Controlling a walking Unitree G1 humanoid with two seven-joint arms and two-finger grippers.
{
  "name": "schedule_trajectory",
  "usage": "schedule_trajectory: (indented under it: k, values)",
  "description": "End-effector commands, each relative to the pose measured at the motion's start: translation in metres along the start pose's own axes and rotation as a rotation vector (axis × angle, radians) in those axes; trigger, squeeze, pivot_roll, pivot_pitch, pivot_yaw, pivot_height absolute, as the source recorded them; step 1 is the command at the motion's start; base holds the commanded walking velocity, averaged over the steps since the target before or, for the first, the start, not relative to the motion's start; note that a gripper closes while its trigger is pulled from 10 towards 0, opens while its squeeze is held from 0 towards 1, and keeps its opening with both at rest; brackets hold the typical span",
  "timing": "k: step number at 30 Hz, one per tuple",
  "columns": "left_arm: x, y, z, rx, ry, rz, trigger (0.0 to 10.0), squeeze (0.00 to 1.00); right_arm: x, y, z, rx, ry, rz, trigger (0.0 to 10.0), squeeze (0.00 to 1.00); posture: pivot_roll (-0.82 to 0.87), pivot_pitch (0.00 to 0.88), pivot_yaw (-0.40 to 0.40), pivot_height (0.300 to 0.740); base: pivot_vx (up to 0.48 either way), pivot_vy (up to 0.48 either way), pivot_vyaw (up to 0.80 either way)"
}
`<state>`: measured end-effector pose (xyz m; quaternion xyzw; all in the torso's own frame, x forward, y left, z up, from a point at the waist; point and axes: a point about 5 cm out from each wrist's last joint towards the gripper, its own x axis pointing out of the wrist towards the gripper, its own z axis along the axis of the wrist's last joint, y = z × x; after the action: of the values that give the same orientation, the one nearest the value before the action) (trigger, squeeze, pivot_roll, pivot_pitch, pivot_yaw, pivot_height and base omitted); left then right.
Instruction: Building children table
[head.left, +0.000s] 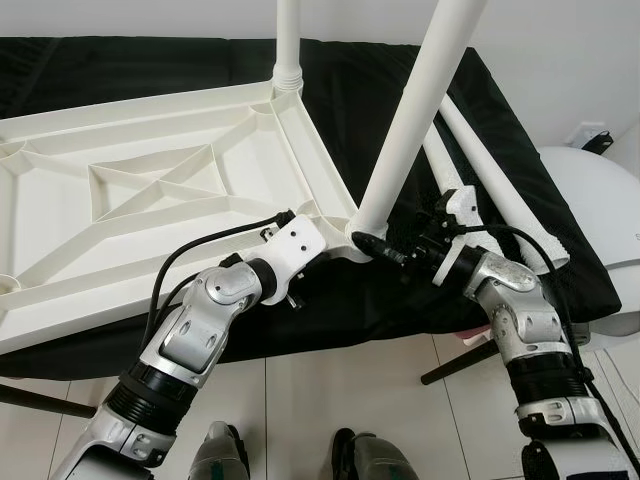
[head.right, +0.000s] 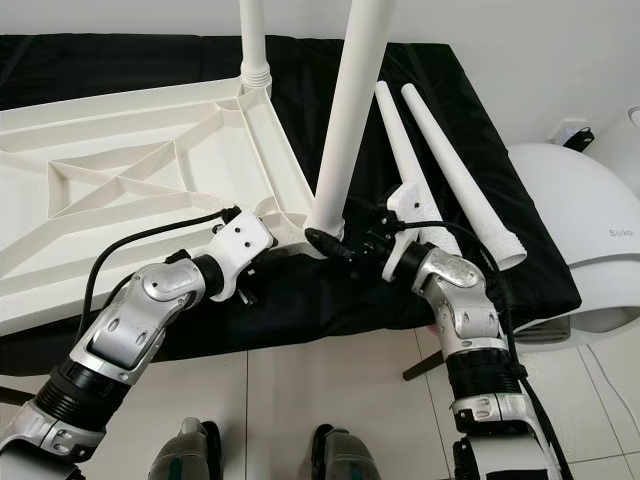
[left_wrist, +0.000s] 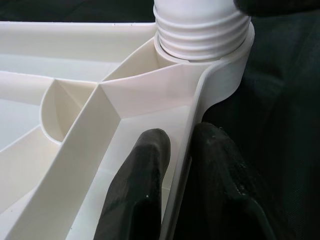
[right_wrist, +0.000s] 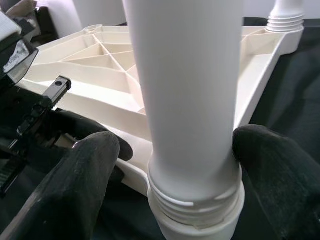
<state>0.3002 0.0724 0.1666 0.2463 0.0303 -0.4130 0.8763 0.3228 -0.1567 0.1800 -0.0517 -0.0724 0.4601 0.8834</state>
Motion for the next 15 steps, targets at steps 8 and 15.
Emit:
schedule_trajectory:
  k: [8,15]
  values:
    - [-0.002,-0.013,-0.009,-0.001,0.053,-0.112,10.0,0.0,0.009,-0.006,-0.019,-0.024,0.054,0.017,10.0,0.0,0.09,0.191,-0.021,0.74,0.0,0.0,0.0]
    - [-0.003,-0.013,-0.009,-0.002,0.053,-0.112,10.0,0.0,0.012,-0.01,-0.024,-0.016,0.061,0.018,10.0,0.0,0.09,0.193,-0.021,0.74,0.0,0.0,0.0]
